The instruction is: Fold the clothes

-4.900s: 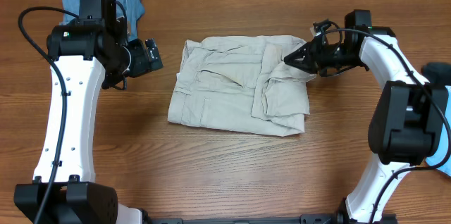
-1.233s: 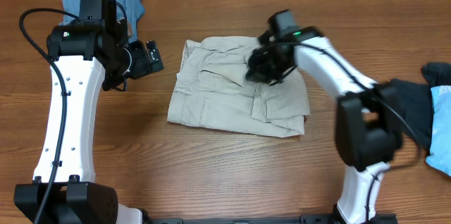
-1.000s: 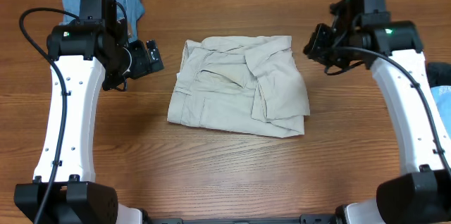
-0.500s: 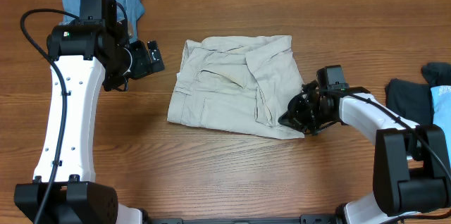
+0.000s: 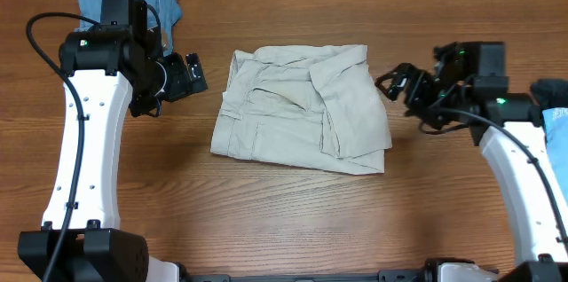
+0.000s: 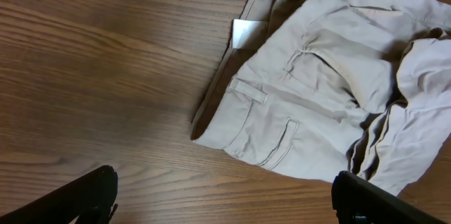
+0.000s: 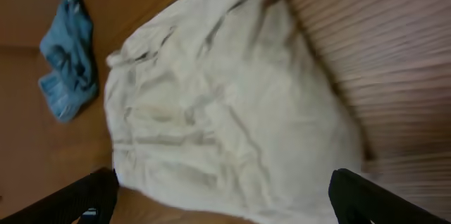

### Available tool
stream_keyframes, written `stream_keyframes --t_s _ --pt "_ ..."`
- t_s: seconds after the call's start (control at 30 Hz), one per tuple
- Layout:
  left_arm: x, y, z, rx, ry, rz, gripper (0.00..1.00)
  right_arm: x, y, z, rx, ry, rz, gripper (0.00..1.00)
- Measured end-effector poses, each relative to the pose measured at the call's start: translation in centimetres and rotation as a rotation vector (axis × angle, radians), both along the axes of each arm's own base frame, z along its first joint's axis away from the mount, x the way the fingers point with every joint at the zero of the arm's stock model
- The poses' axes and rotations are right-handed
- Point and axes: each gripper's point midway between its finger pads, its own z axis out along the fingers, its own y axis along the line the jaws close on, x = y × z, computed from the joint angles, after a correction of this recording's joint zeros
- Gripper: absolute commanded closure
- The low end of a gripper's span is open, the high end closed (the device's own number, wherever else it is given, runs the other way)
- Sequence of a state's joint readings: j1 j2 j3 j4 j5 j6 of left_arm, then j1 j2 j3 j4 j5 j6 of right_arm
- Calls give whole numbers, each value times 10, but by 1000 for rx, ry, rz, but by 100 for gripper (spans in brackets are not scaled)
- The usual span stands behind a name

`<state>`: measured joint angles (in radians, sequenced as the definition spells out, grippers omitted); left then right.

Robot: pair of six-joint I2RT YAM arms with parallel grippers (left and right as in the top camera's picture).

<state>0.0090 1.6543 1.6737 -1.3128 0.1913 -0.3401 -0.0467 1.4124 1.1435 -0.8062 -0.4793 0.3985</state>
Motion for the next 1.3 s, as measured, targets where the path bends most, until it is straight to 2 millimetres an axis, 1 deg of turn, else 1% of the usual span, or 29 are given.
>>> stream_keyframes --t_s 0.03,0.07,0.13,0.17,0.2,0.23,0.33,0.4,0.43,0.5,0.53,0.57,0.6,0.63,0.77,0.9,0.97,1.0,1.03,1.07,1.1,1.13,1.17,1.2,1.3 --pt "0 0 0 1 -2 -3 0 4 -12 -9 -18 17 -21 0" --pt "2 0 0 0 -9 -5 0 6 -19 -21 -26 49 -30 0" --pt "10 -6 -8 -28 -39 -39 0 8 -20 -42 -29 108 -26 0" --pt "16 -17 -19 -75 -68 -96 0 8 -20 -57 -28 151 -23 0" --pt "16 -23 -27 -105 -65 -123 0 8 -20 -63 -28 168 -21 0" --pt "26 -33 -37 -153 -121 -167 0 7 -20 -66 -27 179 -21 0" --pt "32 -47 -61 -237 -140 -215 0 5 -20 -67 -30 188 -14 0" --pt "40 -52 -76 -270 -127 -222 0 4 -20 -67 -32 192 -10 0" --pt "47 -55 -94 -291 -102 -224 0 1 -20 -68 -32 202 -8 0" --pt "55 -57 -137 -313 -32 -217 0 -5 -19 -70 -40 219 12 0" --pt "55 -57 -161 -321 12 -211 0 -6 -19 -71 -44 220 23 0" --pt "55 -58 -174 -325 33 -208 0 -8 -19 -71 -49 221 34 0" --pt "57 -61 -183 -349 39 -213 0 -8 -19 -71 -51 219 39 0" --pt "60 -61 -183 -352 25 -216 0 -8 -19 -71 -52 217 41 0" --pt "69 -70 -182 -418 -14 -242 0 -8 -19 -71 -57 211 49 0" --pt "70 -81 -180 -490 -19 -272 0 -8 -19 -71 -57 212 50 0" --pt "66 -98 -180 -522 -6 -309 3 -8 -19 -71 -54 212 51 0" --pt "64 -107 -180 -529 0 -329 8 -8 -18 -71 -52 212 52 0" --pt "58 -123 -180 -535 11 -368 19 -8 -18 -71 -50 211 53 0" --pt "53 -133 -181 -535 21 -396 29 -8 -18 -70 -49 209 54 0" --pt "47 -143 -184 -537 36 -420 42 -8 -17 -70 -47 209 54 0" --pt "45 -147 -185 -545 43 -432 59 -8 -17 -70 -46 210 54 0" --pt "40 -154 -190 -538 59 -451 84 -8 -17 -70 -46 210 55 0" --pt "34 -156 -197 -533 85 -452 96 -8 -17 -70 -45 209 55 0" --pt "29 -154 -200 -534 113 -441 96 -5 -17 -69 -46 196 55 0"
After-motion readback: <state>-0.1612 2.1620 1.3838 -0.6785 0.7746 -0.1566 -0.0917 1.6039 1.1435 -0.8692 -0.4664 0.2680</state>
